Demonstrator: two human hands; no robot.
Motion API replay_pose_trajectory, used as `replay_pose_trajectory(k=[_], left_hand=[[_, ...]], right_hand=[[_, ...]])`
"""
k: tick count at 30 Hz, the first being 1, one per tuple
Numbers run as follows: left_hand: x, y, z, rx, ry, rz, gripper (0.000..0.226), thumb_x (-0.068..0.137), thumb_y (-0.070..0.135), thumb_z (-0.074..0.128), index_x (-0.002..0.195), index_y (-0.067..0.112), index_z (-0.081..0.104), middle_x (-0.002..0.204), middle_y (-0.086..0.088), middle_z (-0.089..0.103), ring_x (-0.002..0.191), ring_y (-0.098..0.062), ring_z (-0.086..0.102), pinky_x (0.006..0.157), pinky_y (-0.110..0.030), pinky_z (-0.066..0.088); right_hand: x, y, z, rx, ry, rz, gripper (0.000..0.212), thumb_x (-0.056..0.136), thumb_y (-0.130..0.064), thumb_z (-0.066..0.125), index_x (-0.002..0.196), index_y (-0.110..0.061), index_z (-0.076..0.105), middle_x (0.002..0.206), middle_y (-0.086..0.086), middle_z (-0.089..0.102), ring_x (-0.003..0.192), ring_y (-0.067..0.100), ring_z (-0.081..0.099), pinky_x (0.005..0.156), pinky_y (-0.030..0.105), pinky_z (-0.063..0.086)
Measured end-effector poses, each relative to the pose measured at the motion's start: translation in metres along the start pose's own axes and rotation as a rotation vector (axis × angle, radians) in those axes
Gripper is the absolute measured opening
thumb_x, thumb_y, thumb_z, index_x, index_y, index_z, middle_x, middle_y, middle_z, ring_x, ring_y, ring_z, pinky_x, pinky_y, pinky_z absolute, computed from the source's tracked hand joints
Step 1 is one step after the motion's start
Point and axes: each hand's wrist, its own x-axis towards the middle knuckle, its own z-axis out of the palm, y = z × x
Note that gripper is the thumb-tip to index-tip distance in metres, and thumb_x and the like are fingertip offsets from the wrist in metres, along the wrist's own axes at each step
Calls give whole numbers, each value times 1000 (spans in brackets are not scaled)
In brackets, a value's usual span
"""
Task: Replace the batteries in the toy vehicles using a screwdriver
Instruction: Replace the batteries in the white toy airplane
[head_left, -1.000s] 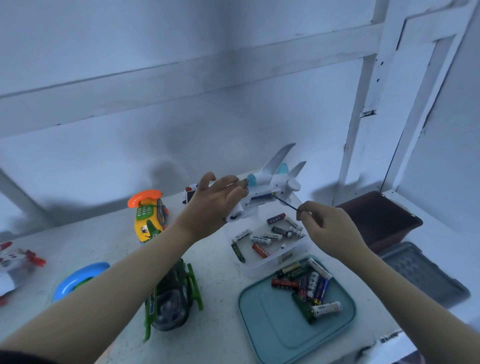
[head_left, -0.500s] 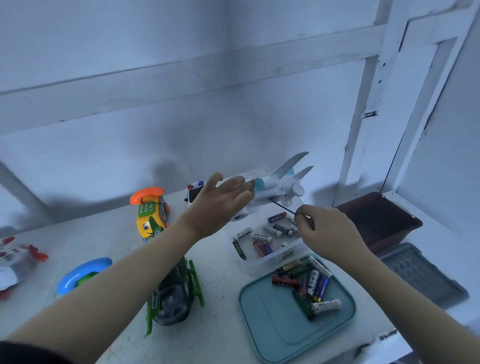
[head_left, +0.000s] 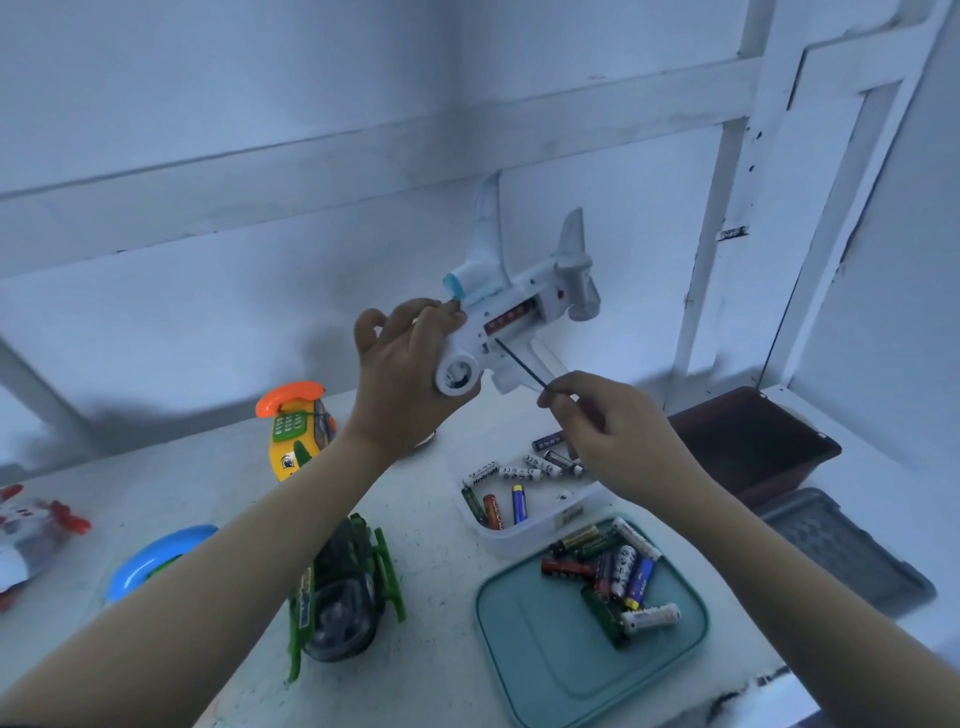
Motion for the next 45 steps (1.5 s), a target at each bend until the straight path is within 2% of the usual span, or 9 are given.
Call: replay_pose_trajectory(k=[5, 11, 18, 22, 28, 32, 37, 41, 45], left_hand=[[-1, 3, -3, 13, -12, 22, 45, 69, 35, 67, 102, 13, 46, 99, -12, 69, 101, -19, 51, 79, -35, 24], [-6, 20, 5, 140, 0, 77, 40, 66, 11, 70, 101, 10, 50, 94, -8, 71, 102, -20, 51, 77, -36, 25], [-16, 24, 12, 165, -18, 47, 27, 77, 18, 55, 102, 10, 48, 94, -6, 70, 102, -20, 50, 77, -35, 24], [-20, 19, 12, 160, -38, 47, 29, 77, 18, 52, 104, 9, 48, 90, -5, 69, 103, -20, 49, 77, -35, 23], [-21, 12, 5, 213, -75, 165, 27, 75, 10, 49, 101, 9, 49, 101, -9, 70, 104, -23, 48, 75, -36, 24], [-30, 9, 7, 280, -111, 288, 17, 84, 13, 55, 100, 12, 49, 111, -7, 71, 108, -23, 49, 78, -37, 26], [-35, 7, 5, 315, -124, 379, 22, 83, 13, 63, 100, 12, 49, 113, -5, 70, 109, -24, 49, 79, -37, 27], [-34, 9, 1, 219, -87, 241, 19, 82, 20, 53, 99, 13, 48, 106, -7, 72, 106, -23, 49, 78, -36, 25], [-29, 12, -11, 96, -8, -24, 36, 71, 25, 59, 103, 11, 49, 93, -9, 70, 97, -21, 49, 76, -34, 24]], right_hand=[[6, -8, 3, 22, -12, 9, 17, 95, -20, 51, 89, -19, 67, 62, 18, 59, 48, 13, 43, 53, 28, 39], [-2, -11, 31, 49, 63, 86, 18, 97, -14, 43, 89, -11, 60, 51, -6, 46, 45, 8, 46, 46, 17, 34], [-21, -15, 48, 99, 72, 171, 19, 98, -12, 36, 92, -12, 54, 66, -4, 50, 62, 10, 46, 59, 28, 32], [-26, -13, 45, 135, 49, 222, 19, 99, -12, 36, 93, -12, 54, 68, -4, 50, 63, 12, 46, 55, 21, 33], [-29, -5, 35, 95, -79, 314, 23, 99, -14, 37, 91, -8, 58, 66, -4, 50, 56, 8, 44, 53, 21, 34], [-32, -2, 30, 29, -190, 353, 27, 98, -13, 36, 93, 3, 57, 65, -4, 48, 47, 6, 43, 50, 24, 34], [-30, 1, 23, 58, -256, 431, 29, 99, -16, 38, 77, -15, 57, 56, 1, 53, 32, 3, 39, 38, 16, 32], [-28, 3, 19, 103, -248, 466, 27, 98, -15, 39, 80, -13, 59, 53, -1, 54, 28, 0, 38, 34, 14, 29], [-31, 8, 22, 105, -263, 437, 18, 96, -14, 42, 94, -13, 60, 48, -5, 60, 33, 0, 41, 41, 17, 31]])
